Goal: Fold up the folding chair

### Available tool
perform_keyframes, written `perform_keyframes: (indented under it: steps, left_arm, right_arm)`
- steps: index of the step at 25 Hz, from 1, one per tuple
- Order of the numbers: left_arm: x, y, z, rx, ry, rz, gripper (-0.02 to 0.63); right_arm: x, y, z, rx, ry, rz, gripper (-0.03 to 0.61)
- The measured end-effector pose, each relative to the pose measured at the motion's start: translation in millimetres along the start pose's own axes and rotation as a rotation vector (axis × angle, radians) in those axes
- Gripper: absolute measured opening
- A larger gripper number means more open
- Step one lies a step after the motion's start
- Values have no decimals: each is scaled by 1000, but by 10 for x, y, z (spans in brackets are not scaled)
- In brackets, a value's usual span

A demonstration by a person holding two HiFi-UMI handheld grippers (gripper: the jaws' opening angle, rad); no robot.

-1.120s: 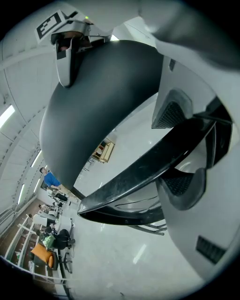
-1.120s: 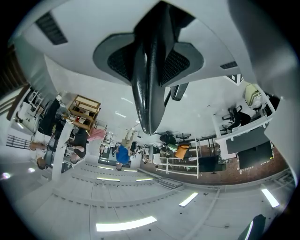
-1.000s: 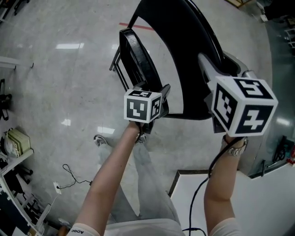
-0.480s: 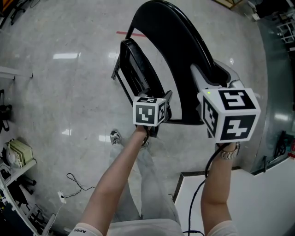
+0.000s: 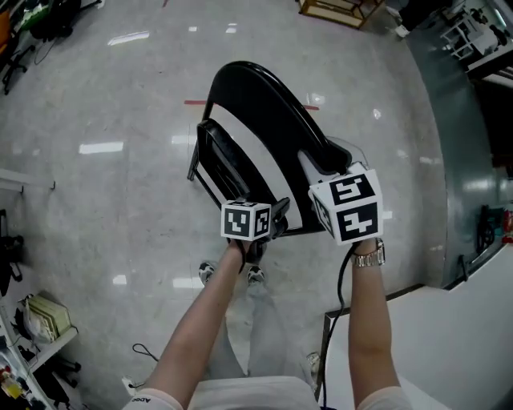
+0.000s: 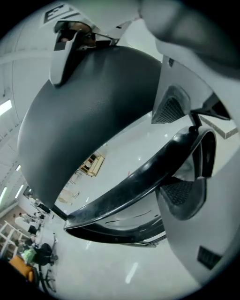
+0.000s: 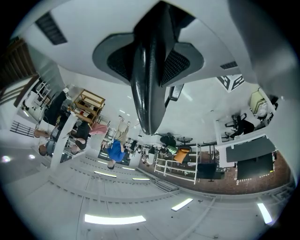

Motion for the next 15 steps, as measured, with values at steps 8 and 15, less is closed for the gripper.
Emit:
perform_keyframes:
  steps: [8,15]
  left_arm:
    - [208,-120,-472,15,216,105,344]
    - [61,-176,-1362,39,204,131,344]
  right_arm:
    - [-55,250,-105,15,9,-13,163]
    - [-156,484,-170,26,18,-26,163]
Point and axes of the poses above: the fingertips, and each gripper's own axes: z forward along the fingers, y to its left, x out of its underside, the point moved 9 cm from there along -z, backward along the fingers, and after that the axes turned 7 degrees about -x, right-handed, at the moved point
